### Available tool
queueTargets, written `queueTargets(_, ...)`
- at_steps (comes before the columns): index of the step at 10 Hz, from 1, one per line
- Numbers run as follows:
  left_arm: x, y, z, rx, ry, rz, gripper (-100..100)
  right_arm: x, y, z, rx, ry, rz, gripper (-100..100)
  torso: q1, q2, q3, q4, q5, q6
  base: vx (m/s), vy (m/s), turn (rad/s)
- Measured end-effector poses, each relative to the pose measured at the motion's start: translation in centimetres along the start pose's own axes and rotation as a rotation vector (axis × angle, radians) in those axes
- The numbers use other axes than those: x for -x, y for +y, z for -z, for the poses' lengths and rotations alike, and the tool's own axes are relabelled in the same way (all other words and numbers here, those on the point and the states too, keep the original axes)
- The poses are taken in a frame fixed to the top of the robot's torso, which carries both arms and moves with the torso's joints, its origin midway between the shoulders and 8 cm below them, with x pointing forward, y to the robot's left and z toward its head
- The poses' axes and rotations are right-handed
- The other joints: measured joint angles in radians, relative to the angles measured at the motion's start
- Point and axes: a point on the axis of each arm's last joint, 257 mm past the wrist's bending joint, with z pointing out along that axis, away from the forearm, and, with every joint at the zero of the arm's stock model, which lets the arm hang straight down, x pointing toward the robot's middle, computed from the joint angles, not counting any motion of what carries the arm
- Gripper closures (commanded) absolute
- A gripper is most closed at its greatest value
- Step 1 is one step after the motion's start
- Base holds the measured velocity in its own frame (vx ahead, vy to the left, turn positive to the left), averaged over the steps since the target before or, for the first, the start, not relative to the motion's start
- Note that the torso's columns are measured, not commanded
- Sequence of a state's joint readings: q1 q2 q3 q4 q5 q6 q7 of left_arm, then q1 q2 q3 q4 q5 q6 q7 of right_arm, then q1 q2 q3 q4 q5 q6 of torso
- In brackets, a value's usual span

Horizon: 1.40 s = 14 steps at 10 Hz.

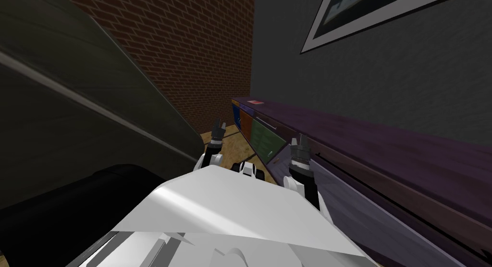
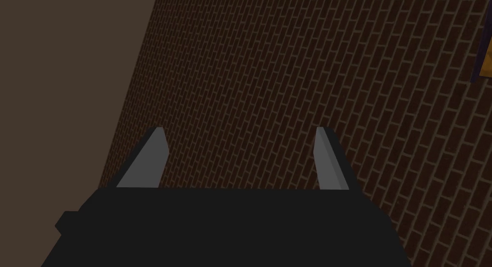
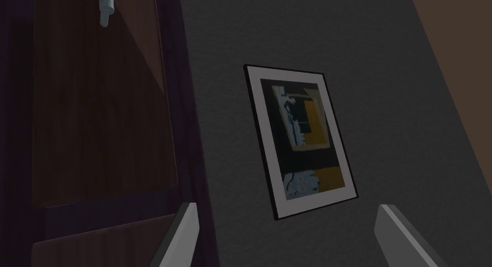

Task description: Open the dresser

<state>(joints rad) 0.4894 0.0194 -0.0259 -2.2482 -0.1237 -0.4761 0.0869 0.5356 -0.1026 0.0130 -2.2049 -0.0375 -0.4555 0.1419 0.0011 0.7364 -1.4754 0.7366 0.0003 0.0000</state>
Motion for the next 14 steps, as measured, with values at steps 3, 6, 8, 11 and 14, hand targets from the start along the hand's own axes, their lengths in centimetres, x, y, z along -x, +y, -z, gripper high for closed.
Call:
queueTargets(3,0.0,0.0,0.0,0.000,0.000,0.000,0,0.0,-0.8,0.4,-0.013,0.072,0.158,-100,-0.001,0.002,-0.001,0.001,0.000,0.000,0.035,0.056,-0.019)
queueTargets(6,0.0,0.0,0.0,0.000,0.000,0.000,0,0.0,-1.8,1.0,-0.023,0.151,0.354,-100,-0.001,0.002,-0.001,0.001,0.000,0.000,0.042,0.072,-0.023)
queueTargets(8,0.0,0.0,0.0,0.000,0.000,0.000,0,0.3,-2.4,1.4,-0.025,0.206,0.500,-100,-0.001,0.002,-0.001,0.001,0.000,0.000,0.049,0.082,-0.025)
queueTargets(11,0.0,0.0,0.0,0.000,0.000,0.000,0,0.8,-3.5,1.9,-0.020,0.290,0.732,-100,-0.001,0.001,-0.001,0.001,0.000,0.000,0.054,0.083,-0.028)
queueTargets(14,0.0,0.0,0.0,0.000,0.000,0.000,0,1.7,-4.7,2.8,-0.006,0.381,0.971,-100,-0.001,0.002,0.000,0.002,0.000,0.000,0.049,0.090,-0.027)
